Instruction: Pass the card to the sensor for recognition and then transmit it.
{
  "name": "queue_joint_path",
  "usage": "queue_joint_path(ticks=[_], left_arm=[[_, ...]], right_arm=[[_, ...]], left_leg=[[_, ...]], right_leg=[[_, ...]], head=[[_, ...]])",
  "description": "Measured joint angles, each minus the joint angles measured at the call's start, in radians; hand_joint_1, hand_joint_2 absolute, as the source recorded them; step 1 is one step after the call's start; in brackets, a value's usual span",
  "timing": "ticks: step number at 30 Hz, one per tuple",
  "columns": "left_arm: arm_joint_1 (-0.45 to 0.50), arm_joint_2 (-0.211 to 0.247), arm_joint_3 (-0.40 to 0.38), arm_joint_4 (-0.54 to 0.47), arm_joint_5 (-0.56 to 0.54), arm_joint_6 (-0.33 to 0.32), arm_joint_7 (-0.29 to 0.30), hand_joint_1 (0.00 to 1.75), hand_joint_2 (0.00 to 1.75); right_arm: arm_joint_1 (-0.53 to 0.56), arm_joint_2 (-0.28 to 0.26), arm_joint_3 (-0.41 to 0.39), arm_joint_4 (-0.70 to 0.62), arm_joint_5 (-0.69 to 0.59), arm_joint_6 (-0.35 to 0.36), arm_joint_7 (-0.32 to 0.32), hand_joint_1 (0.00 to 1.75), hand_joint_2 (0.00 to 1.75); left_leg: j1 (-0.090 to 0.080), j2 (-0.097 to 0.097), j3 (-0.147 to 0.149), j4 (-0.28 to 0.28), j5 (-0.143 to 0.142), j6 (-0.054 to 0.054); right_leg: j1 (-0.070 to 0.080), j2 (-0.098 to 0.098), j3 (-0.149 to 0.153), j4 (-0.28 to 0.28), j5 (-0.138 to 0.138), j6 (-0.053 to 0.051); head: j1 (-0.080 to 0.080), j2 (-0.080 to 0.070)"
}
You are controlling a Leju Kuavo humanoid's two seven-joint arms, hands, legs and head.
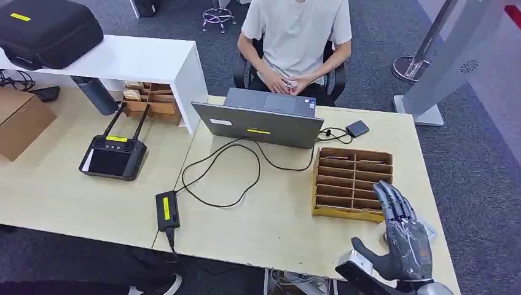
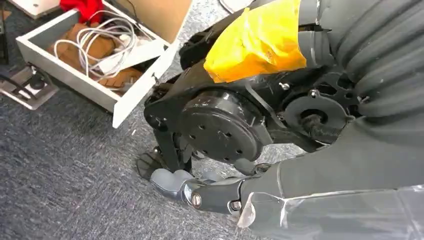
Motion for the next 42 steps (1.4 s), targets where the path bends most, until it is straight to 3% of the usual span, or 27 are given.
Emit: queue_joint_path(ticks=[14,22,29,35,42], left_arm=[[-0.012,0.000,0.000,0.000,0.011,0.013,0.000,0.00,1.75],[-0.022,0.000,0.010,0.001,-0.011,-0.016,0.000,0.00,1.75],[-0.046,0.001,0.051,0.023,-0.050,-0.059,-0.006,0.00,1.75],[-0.067,0.001,0.077,0.056,-0.077,-0.079,-0.028,0.00,1.75],[-0.086,0.001,0.088,0.089,-0.100,-0.111,-0.035,0.00,1.75]], right_arm=[[-0.033,0.042,0.000,0.110,0.027,-0.008,-0.004,0.00,1.75],[-0.084,0.039,-0.002,0.192,0.158,-0.021,-0.017,0.00,1.75],[-0.174,-0.031,-0.004,0.294,0.298,-0.031,-0.011,0.00,1.75],[-0.262,-0.094,0.000,0.367,0.318,-0.023,-0.019,0.00,1.75],[-0.335,-0.131,0.020,0.415,0.307,-0.006,-0.021,0.00,1.75]], left_leg=[[0.000,0.000,0.000,0.000,0.000,0.000],[0.000,0.000,0.000,0.000,0.000,0.000],[0.000,0.000,0.000,0.000,0.000,0.000],[0.000,0.000,0.000,0.000,0.000,0.000],[0.000,0.000,0.000,0.000,0.000,0.000]], right_leg=[[0.000,0.000,0.000,0.000,0.000,0.000],[0.000,0.000,0.000,0.000,0.000,0.000],[0.000,0.000,0.000,0.000,0.000,0.000],[0.000,0.000,0.000,0.000,0.000,0.000],[0.000,0.000,0.000,0.000,0.000,0.000]], head=[[0.000,0.000],[0.000,0.000],[0.000,0.000],[0.000,0.000],[0.000,0.000]])
